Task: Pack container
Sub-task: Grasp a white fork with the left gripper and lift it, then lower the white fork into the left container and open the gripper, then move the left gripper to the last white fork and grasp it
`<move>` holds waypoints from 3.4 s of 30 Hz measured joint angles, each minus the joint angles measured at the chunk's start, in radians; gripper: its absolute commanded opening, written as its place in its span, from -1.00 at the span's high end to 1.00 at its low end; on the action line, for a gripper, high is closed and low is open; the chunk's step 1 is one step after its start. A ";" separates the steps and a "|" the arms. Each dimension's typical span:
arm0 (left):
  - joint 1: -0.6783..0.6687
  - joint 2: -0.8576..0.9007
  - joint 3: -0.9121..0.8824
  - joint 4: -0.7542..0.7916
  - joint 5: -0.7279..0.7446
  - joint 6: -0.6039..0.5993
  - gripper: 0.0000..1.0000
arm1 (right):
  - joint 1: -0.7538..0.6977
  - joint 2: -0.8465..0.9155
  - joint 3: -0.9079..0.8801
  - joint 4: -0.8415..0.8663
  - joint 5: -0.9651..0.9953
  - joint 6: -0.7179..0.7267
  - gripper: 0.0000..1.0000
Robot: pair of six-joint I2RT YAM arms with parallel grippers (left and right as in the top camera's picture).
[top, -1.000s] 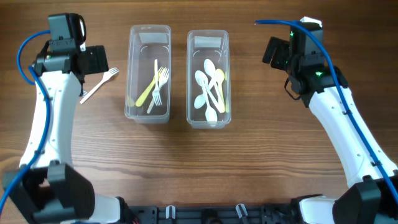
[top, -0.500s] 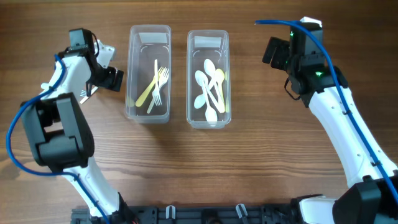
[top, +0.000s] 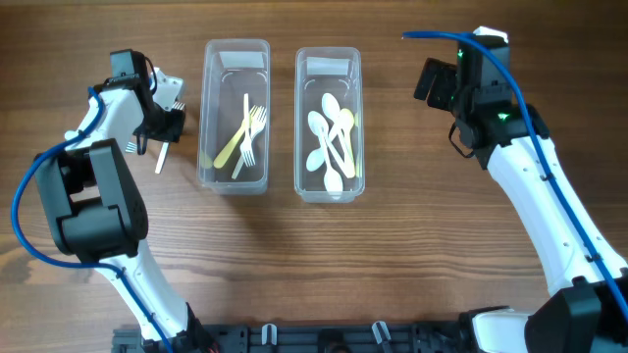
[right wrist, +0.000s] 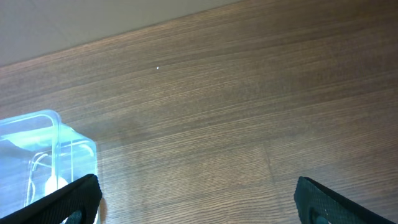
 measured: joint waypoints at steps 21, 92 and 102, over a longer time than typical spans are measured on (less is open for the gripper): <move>-0.021 -0.402 0.062 -0.048 0.013 -0.338 0.92 | 0.000 0.000 0.000 -0.001 0.000 0.000 -1.00; 0.229 -0.070 -0.137 0.239 -0.132 -1.463 -0.01 | 0.000 0.000 0.000 0.000 0.000 0.000 -1.00; 0.273 -0.032 -0.087 0.147 -0.043 -1.458 0.85 | 0.000 0.000 0.000 0.000 0.000 0.000 -0.99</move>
